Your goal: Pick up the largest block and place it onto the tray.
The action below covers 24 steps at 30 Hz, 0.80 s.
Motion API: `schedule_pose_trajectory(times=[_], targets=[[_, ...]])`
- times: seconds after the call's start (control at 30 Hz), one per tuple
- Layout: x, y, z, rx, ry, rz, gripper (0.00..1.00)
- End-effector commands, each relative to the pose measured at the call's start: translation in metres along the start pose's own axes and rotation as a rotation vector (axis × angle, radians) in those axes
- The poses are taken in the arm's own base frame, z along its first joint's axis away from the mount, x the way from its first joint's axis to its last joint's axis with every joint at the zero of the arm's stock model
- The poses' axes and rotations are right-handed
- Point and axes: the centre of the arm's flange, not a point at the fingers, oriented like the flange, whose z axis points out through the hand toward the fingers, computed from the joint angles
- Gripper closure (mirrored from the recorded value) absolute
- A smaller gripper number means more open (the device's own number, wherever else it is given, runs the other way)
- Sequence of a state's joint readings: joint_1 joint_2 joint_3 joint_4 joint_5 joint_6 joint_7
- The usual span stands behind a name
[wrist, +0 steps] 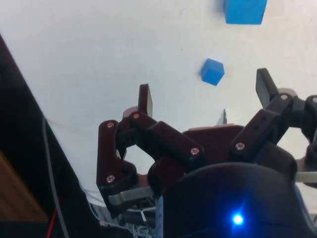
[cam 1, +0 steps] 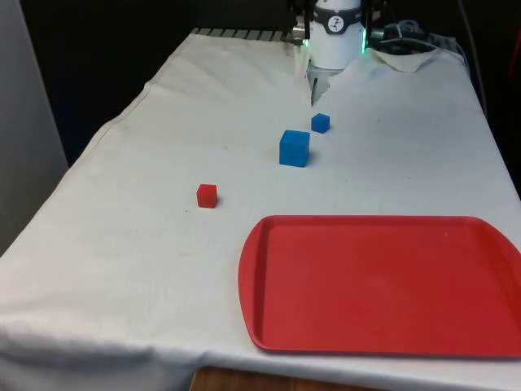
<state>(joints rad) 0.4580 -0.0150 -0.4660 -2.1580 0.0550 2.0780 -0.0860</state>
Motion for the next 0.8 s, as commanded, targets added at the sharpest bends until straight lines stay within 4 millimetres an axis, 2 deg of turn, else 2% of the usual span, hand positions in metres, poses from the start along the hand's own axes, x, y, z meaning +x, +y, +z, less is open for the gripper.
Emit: schedule_pose_trajectory(times=[0.0,0.03,0.37,0.73,0.77], targets=[[-0.002,0.000,0.004,-0.004,0.013,-0.002,0.00],[-0.004,0.000,0.012,-0.005,0.013,-0.003,0.00],[-0.014,0.008,0.042,-0.016,0.013,-0.007,0.00],[-0.025,0.038,0.072,-0.028,0.013,-0.004,0.00],[-0.024,0.035,0.071,-0.022,0.005,-0.003,0.00]])
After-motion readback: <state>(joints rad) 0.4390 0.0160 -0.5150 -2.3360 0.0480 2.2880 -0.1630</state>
